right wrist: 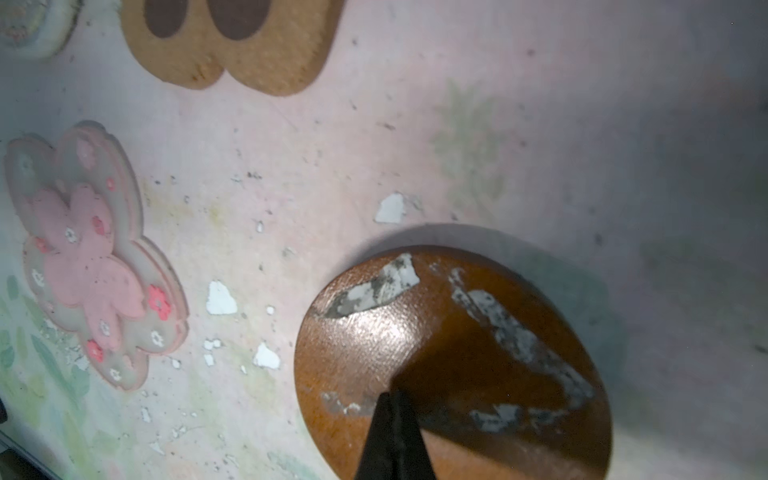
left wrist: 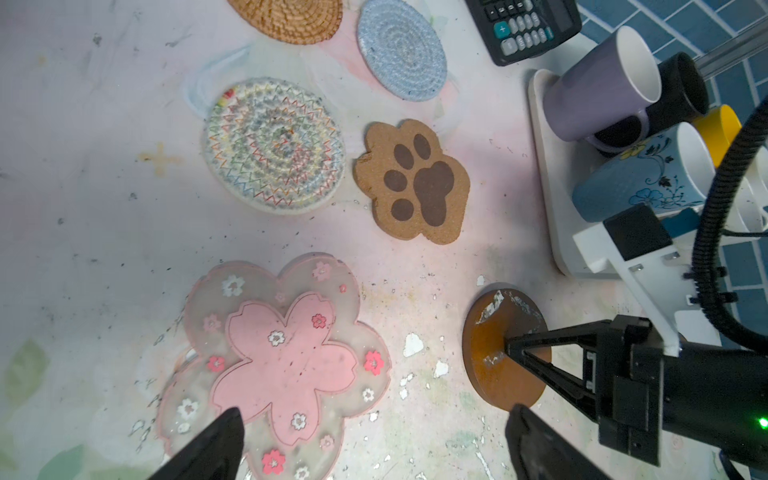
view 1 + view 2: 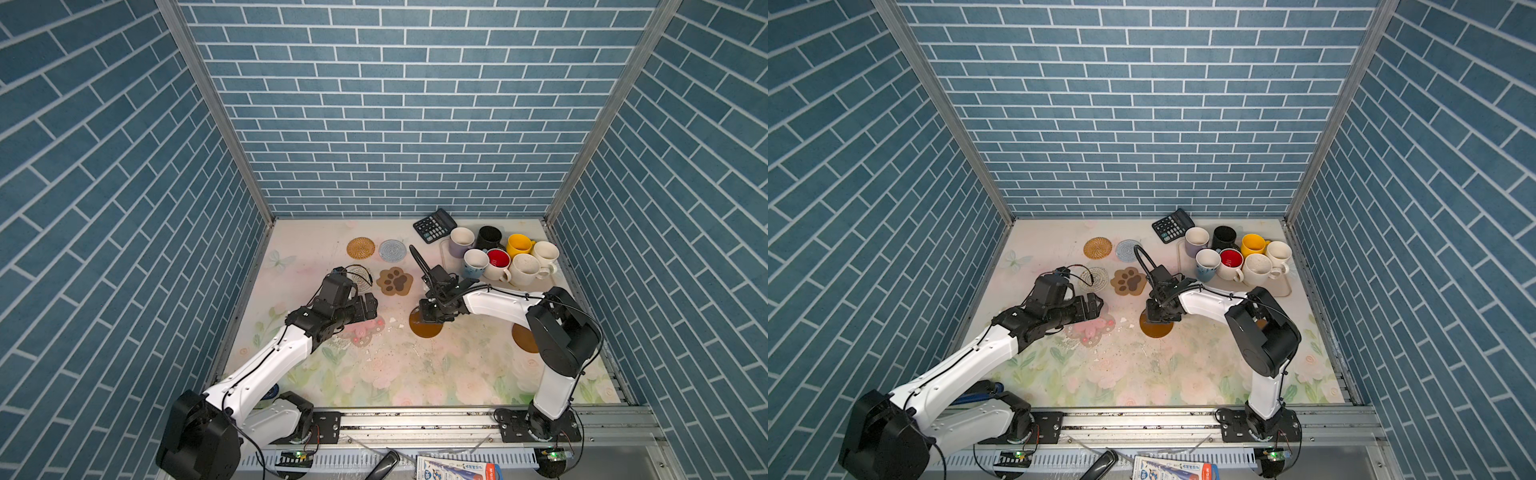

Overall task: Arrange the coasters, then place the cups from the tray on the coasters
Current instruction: 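Drag the patched coaster with the right gripper beside the paw coaster, then release the patched coaster and move the right gripper to the plain wooden coaster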

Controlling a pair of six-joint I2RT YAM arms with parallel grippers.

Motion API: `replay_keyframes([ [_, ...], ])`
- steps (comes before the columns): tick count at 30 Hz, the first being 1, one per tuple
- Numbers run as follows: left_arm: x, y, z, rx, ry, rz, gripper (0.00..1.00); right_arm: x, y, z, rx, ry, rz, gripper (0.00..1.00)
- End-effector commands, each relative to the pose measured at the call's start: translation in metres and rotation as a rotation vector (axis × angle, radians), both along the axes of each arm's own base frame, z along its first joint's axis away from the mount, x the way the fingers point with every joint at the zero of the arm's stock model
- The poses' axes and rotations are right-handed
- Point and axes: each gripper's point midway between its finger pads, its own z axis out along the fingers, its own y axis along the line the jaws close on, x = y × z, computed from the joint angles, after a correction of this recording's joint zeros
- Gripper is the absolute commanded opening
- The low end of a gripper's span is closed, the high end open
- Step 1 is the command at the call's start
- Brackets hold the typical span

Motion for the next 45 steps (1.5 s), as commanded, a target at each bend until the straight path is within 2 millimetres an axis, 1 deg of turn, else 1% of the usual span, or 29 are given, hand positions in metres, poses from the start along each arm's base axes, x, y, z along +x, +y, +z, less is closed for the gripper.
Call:
replay_keyframes([
  [1,-0.009,0.009,-0.007,-0.005,0.033,0.003,0.99,-0.016,0.0,-0.03,-0.082,0.085,0.03,0.0],
  [5,-0.013,0.015,-0.005,0.002,0.026,0.014,0.99,-0.008,0.017,-0.033,-0.078,0.081,0.036,0.0],
  [9,-0.017,0.025,-0.008,0.041,0.021,0.03,0.99,0.003,0.02,-0.037,-0.137,0.068,0.028,0.0],
  [11,-0.02,0.029,-0.007,0.051,0.01,0.037,0.99,0.009,0.024,-0.037,-0.142,0.059,0.021,0.0],
  [15,-0.024,0.03,-0.003,0.034,-0.015,0.044,0.99,0.021,0.036,-0.036,-0.132,0.048,0.014,0.0],
  [19,-0.027,0.033,-0.003,0.045,-0.011,0.046,0.99,0.032,0.048,-0.037,-0.126,0.042,0.015,0.0],
  [20,-0.027,0.033,-0.004,0.043,-0.01,0.047,0.99,0.035,0.052,-0.033,-0.119,0.035,0.016,0.0],
  [21,-0.028,0.033,-0.005,0.041,-0.008,0.044,0.99,0.035,0.052,-0.044,-0.135,0.051,0.018,0.0],
  [22,-0.028,0.032,-0.004,0.036,-0.01,0.043,0.99,0.037,0.054,-0.045,-0.135,0.051,0.019,0.0],
  [26,-0.03,0.033,-0.008,0.039,-0.001,0.042,0.99,0.042,0.062,-0.045,-0.126,0.053,0.02,0.0],
  [30,-0.03,0.032,-0.007,0.037,-0.006,0.04,0.99,0.042,0.062,-0.038,-0.115,0.041,0.026,0.0],
  [32,-0.029,0.032,-0.004,0.033,-0.011,0.039,0.99,0.043,0.063,-0.027,-0.097,0.016,0.034,0.0],
  [33,-0.028,0.031,-0.003,0.03,-0.013,0.037,0.99,0.044,0.061,-0.026,-0.096,0.011,0.034,0.0],
  [34,-0.028,0.031,-0.001,0.025,-0.015,0.041,0.99,0.045,0.063,-0.008,-0.072,-0.013,0.035,0.0],
  [36,-0.026,0.031,0.002,0.023,-0.018,0.052,0.99,0.045,0.064,0.01,-0.054,-0.037,0.036,0.0],
  [40,-0.021,0.026,0.014,0.01,-0.022,0.042,0.99,0.043,0.054,0.05,-0.023,-0.094,0.021,0.0],
  [42,-0.019,0.02,0.02,0.008,-0.03,0.021,0.99,0.043,0.045,0.069,-0.023,-0.135,0.007,0.0],
  [43,-0.019,0.017,0.019,0.02,-0.029,0.01,0.99,0.041,0.04,0.077,-0.022,-0.148,0.004,0.0],
  [44,-0.015,0.013,0.026,0.031,-0.05,0.004,0.99,0.039,0.033,0.085,-0.019,-0.161,-0.002,0.0],
  [45,-0.014,0.009,0.027,0.045,-0.055,-0.002,0.99,0.037,0.026,0.09,-0.024,-0.17,-0.008,0.0],
])
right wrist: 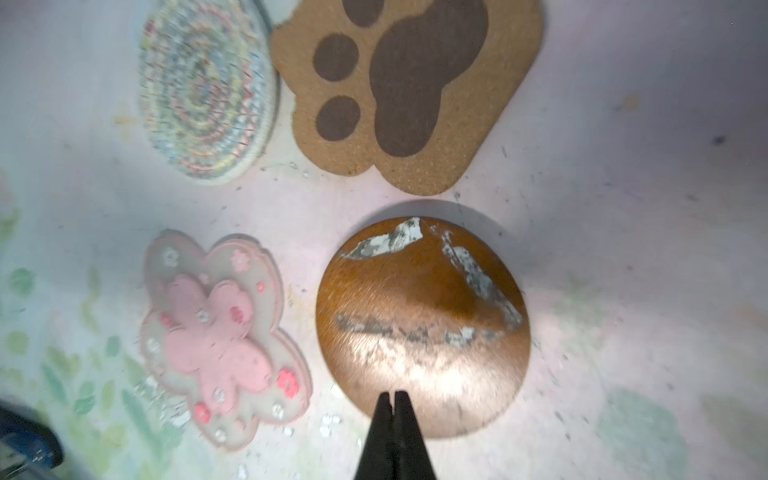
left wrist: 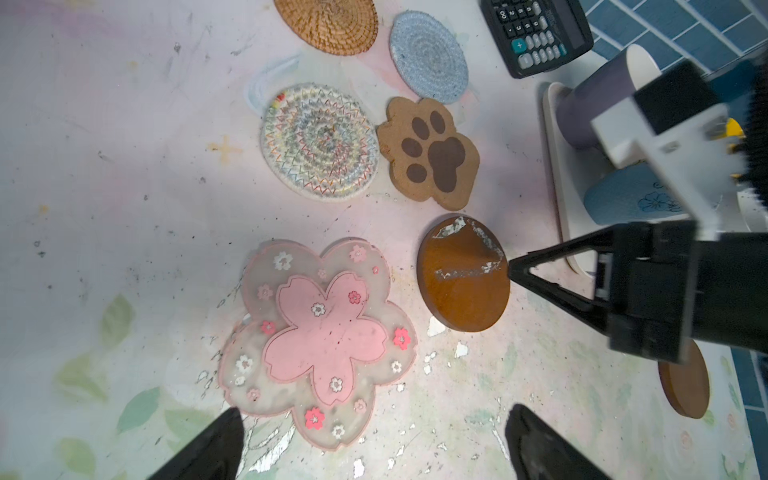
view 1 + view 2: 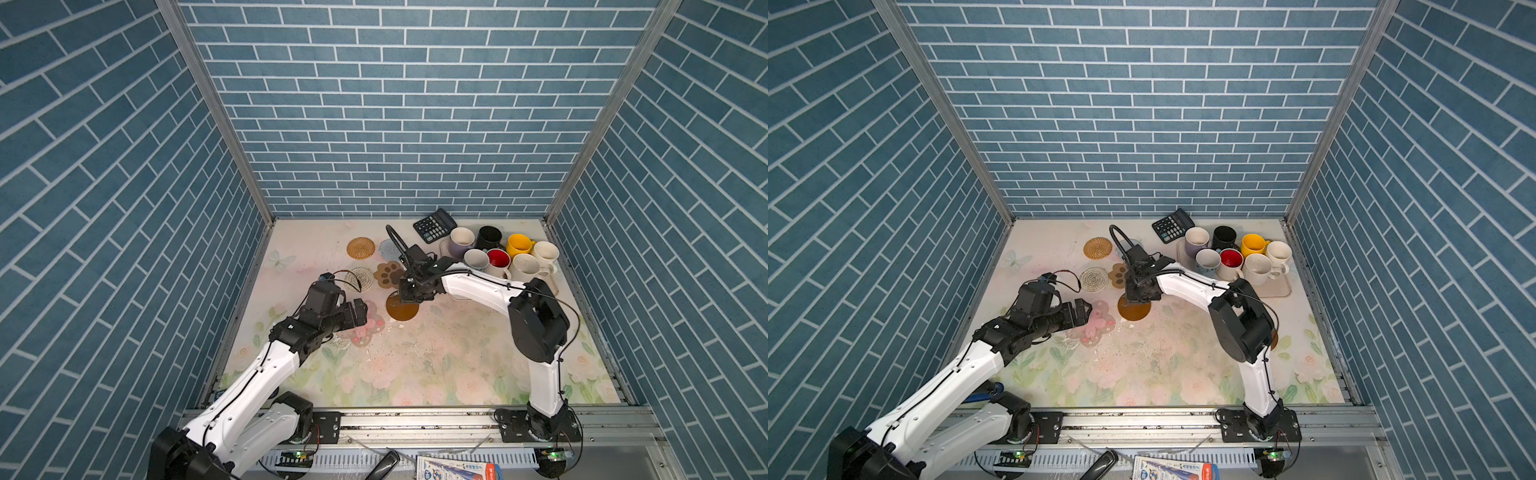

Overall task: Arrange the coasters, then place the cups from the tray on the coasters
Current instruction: 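Release the patched coaster and move the right gripper to the plain wooden coaster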

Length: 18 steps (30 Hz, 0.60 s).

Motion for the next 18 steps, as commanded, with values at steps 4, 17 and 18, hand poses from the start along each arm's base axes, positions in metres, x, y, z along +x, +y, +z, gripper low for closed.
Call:
replay_keyframes([
  [4,0.011,-0.037,0.007,0.037,-0.018,-0.068,0.99,-0.017,-0.067,0.037,-0.049,-0.07,-0.071,0.0],
  [17,0.038,-0.141,-0.004,0.036,-0.002,-0.24,0.99,-0.058,-0.275,0.037,-0.238,-0.094,-0.53,0.0],
  [18,0.039,-0.146,-0.005,0.037,0.001,-0.247,0.99,-0.06,-0.285,0.034,-0.238,-0.089,-0.567,0.0],
])
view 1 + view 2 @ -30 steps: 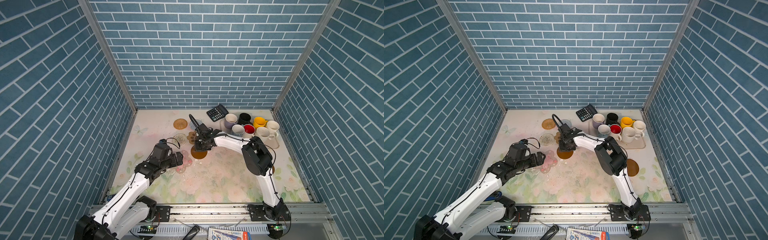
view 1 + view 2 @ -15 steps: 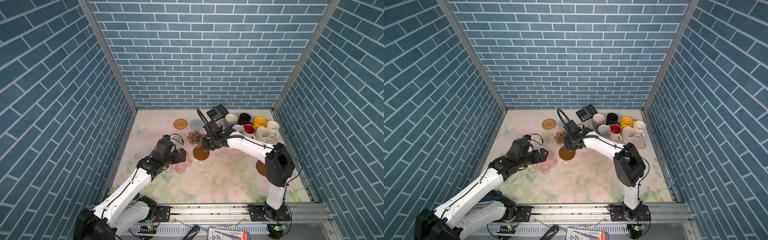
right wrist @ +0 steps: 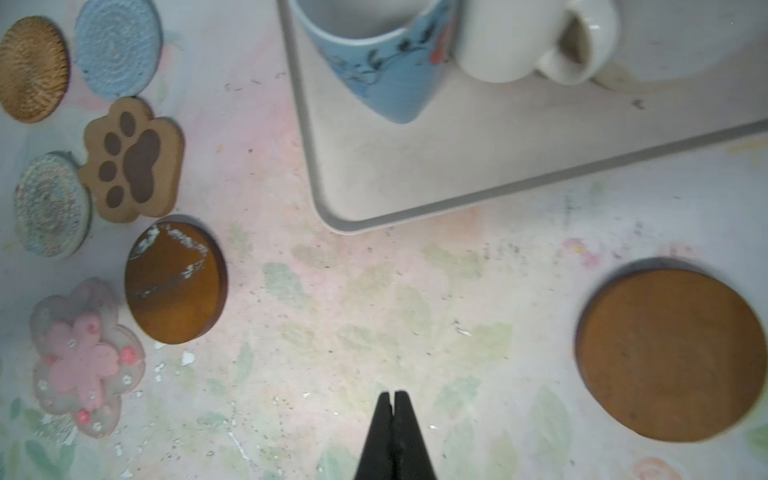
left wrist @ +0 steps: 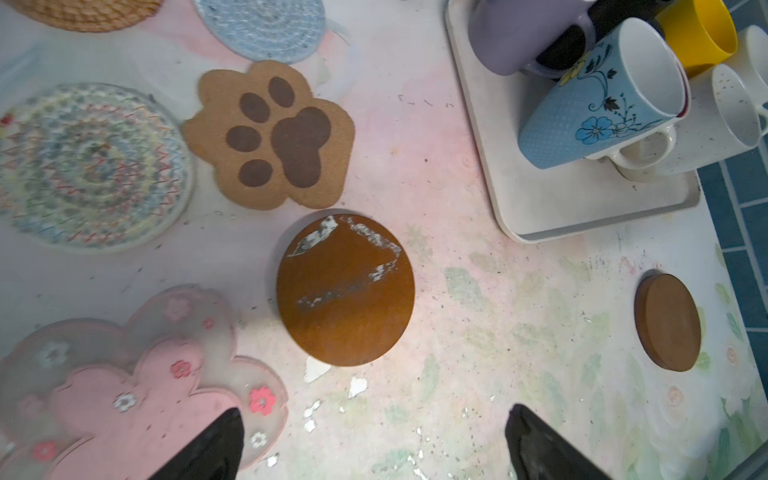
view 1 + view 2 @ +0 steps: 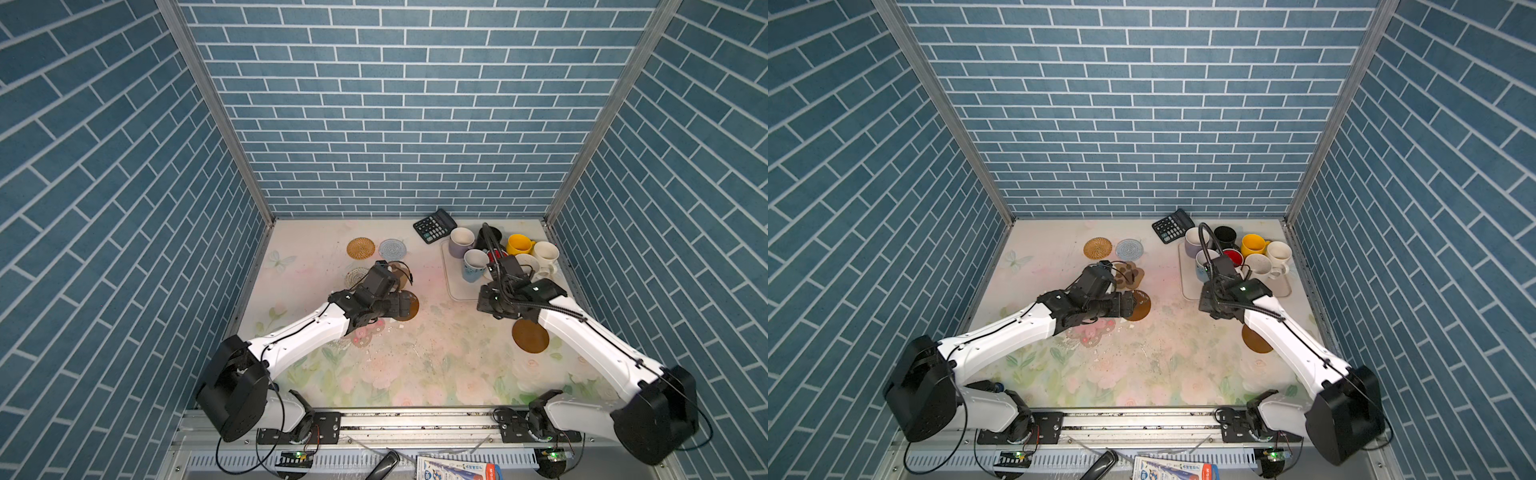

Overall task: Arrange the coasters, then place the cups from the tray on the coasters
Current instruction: 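Release the patched coaster and move the right gripper to the plain wooden coaster, then lower the right gripper onto the plain brown wooden coaster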

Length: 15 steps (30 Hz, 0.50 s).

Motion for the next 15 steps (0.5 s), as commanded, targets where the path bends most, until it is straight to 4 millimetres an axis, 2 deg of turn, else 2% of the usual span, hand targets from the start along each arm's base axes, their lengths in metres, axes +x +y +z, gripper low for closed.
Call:
replay_keyframes([
  [1,0.007,-0.026,0.007,-0.025,-0.024,-0.033,0.99,-0.022,-0.052,-0.022,-0.08,0.055,-0.168,0.0],
  [4,0.01,-0.038,0.002,-0.028,-0.014,-0.054,0.99,-0.025,-0.077,-0.033,-0.023,0.054,-0.279,0.0],
  [8,0.013,-0.044,-0.002,-0.029,-0.011,-0.061,0.99,-0.028,-0.104,-0.044,0.029,0.057,-0.4,0.0],
  [15,0.016,-0.048,-0.013,-0.028,-0.001,-0.062,0.99,-0.028,-0.131,-0.065,0.08,0.067,-0.551,0.0],
])
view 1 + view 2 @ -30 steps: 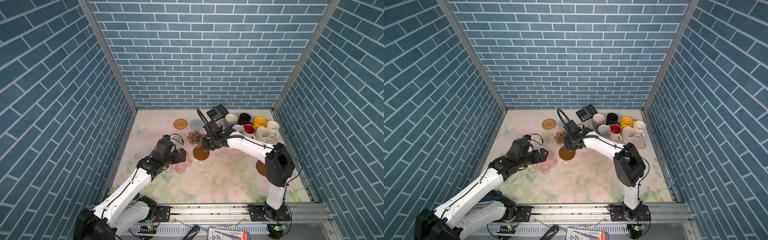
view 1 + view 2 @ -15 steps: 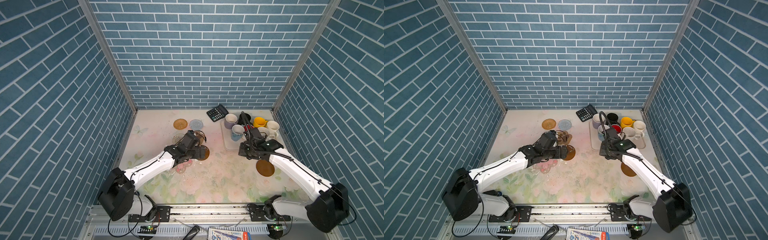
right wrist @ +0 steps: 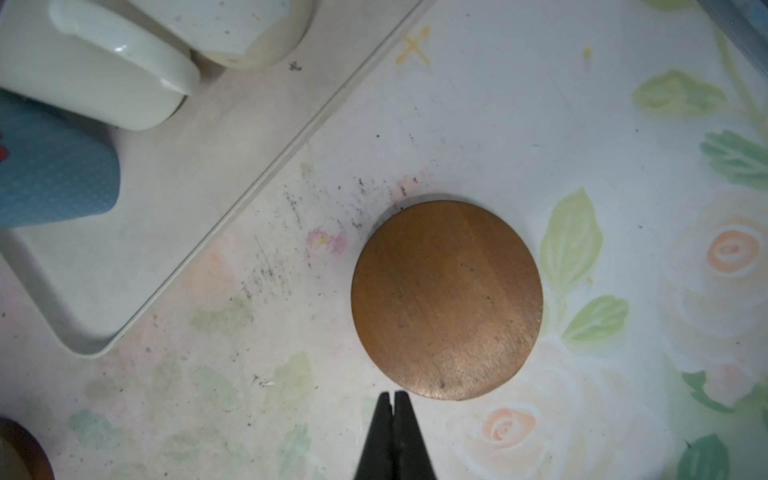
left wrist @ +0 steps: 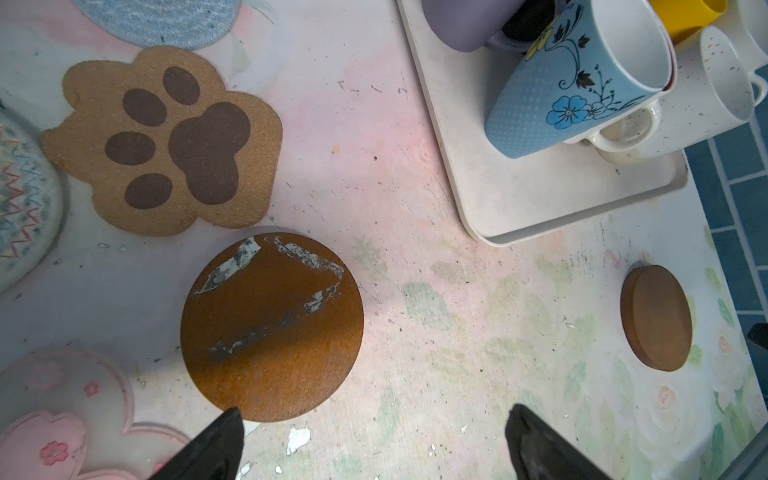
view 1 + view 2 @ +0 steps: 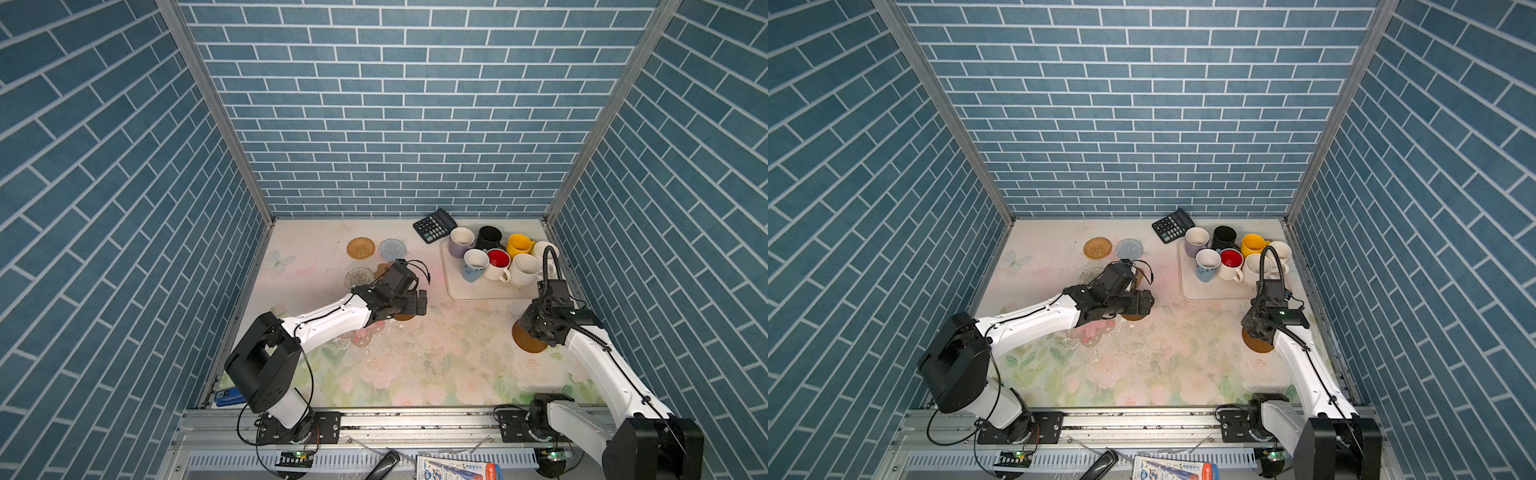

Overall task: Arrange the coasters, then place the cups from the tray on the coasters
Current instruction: 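Lower the right gripper onto the plain brown wooden coaster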

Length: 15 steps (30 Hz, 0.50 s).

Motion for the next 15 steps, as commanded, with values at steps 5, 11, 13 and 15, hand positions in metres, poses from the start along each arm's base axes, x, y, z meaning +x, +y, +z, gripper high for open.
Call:
replay_keyframes([
  [5,0.004,-0.006,-0.003,-0.015,-0.009,-0.003,0.99,0.0,-0.019,-0.022,0.062,0.015,-0.139,0.0],
  [11,0.004,-0.001,-0.008,-0.017,-0.005,0.001,0.99,0.0,-0.02,-0.041,0.09,0.063,-0.141,0.0],
  [13,0.004,0.001,-0.01,-0.019,-0.002,0.004,0.99,-0.002,-0.018,-0.048,0.102,0.077,-0.148,0.0],
  [15,0.003,0.003,-0.01,-0.021,-0.002,0.007,0.99,-0.003,-0.017,-0.051,0.11,0.073,-0.157,0.0],
])
